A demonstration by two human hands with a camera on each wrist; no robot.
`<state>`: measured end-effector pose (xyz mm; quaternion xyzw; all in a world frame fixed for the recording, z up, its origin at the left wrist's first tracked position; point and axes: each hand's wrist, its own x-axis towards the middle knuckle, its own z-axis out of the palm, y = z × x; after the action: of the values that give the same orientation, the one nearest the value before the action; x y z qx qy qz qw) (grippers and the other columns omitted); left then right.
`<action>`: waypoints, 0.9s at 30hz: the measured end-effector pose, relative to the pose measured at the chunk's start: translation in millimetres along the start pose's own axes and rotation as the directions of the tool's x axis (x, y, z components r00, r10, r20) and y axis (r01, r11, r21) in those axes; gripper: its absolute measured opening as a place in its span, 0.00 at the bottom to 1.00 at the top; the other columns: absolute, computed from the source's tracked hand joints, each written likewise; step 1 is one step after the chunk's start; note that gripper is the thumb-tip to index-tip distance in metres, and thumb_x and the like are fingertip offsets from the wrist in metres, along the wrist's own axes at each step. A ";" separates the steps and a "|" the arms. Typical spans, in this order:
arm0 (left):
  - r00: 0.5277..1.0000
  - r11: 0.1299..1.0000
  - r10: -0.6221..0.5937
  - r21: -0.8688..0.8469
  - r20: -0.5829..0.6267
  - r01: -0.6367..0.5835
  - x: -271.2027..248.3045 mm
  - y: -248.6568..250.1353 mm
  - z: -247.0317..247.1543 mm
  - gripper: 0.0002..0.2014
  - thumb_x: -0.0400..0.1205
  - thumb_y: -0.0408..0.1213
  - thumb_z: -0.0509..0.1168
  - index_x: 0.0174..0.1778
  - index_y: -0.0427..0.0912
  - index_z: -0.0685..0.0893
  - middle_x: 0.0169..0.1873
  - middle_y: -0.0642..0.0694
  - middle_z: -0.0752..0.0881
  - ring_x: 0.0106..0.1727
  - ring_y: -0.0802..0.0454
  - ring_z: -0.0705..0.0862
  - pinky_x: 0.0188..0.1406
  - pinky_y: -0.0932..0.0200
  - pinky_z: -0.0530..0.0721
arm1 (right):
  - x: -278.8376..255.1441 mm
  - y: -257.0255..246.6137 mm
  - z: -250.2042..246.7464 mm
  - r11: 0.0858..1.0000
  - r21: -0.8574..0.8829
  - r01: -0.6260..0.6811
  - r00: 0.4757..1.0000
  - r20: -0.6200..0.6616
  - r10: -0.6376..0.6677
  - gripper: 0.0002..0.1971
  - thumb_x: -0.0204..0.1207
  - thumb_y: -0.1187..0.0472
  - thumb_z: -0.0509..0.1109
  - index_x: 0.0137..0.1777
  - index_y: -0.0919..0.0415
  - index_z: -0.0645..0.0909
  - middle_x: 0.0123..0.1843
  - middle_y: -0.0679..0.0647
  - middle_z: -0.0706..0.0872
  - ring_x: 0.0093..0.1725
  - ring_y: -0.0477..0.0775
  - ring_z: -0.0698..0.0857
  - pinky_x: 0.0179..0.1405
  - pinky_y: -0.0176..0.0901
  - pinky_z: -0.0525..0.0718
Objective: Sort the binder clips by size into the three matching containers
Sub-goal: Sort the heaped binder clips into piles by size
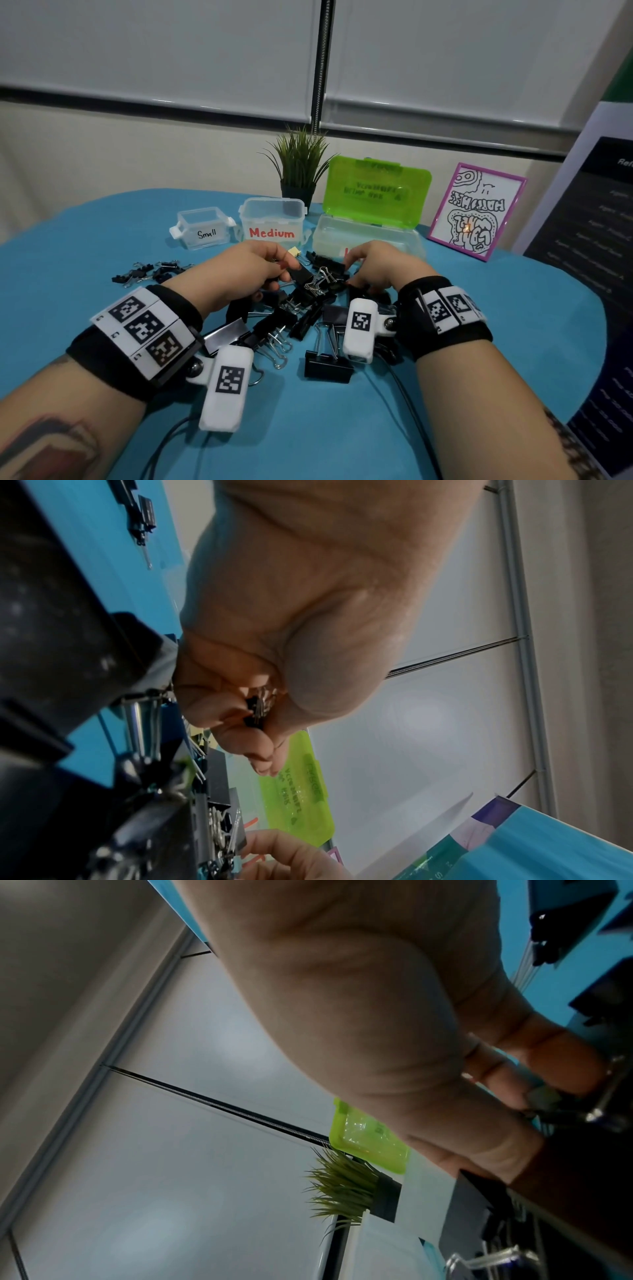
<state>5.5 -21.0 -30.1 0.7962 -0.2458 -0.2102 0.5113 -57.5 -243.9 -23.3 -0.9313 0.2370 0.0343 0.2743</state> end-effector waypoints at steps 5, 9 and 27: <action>1.000 1.000 -0.005 0.005 0.008 0.005 0.9 -0.2 -0.7 0.14 0.88 0.26 0.57 0.52 0.43 0.87 0.38 0.49 0.86 0.27 0.61 0.80 0.24 0.66 0.73 | 1.2 -2.7 2.2 1.000 0.005 0.005 1.000 0.012 -0.005 0.08 0.75 0.69 0.76 0.53 0.60 0.87 0.38 0.55 0.85 0.27 0.53 0.81 0.28 0.40 0.82; 1.000 1.000 -0.013 -0.012 0.023 0.013 0.8 -0.9 -0.3 0.13 0.88 0.26 0.57 0.53 0.41 0.86 0.39 0.47 0.85 0.27 0.60 0.80 0.23 0.66 0.73 | 1.6 -4.4 4.3 0.998 0.058 0.020 1.000 0.016 -0.021 0.06 0.73 0.64 0.78 0.48 0.61 0.86 0.43 0.58 0.89 0.32 0.56 0.86 0.46 0.54 0.90; 0.993 0.972 -0.067 -0.219 0.097 0.087 -0.6 2.5 3.4 0.15 0.85 0.37 0.66 0.64 0.32 0.82 0.34 0.49 0.86 0.27 0.60 0.82 0.19 0.70 0.73 | -1.1 -9.1 5.1 0.962 0.266 0.064 0.998 -0.036 -0.057 0.04 0.67 0.73 0.78 0.41 0.67 0.88 0.40 0.66 0.91 0.36 0.58 0.88 0.53 0.58 0.92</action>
<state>2.6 -23.9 -29.1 0.7326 -0.2124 -0.2913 0.5773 -54.0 -234.0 -22.8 -0.8931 0.2148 -0.0195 0.3948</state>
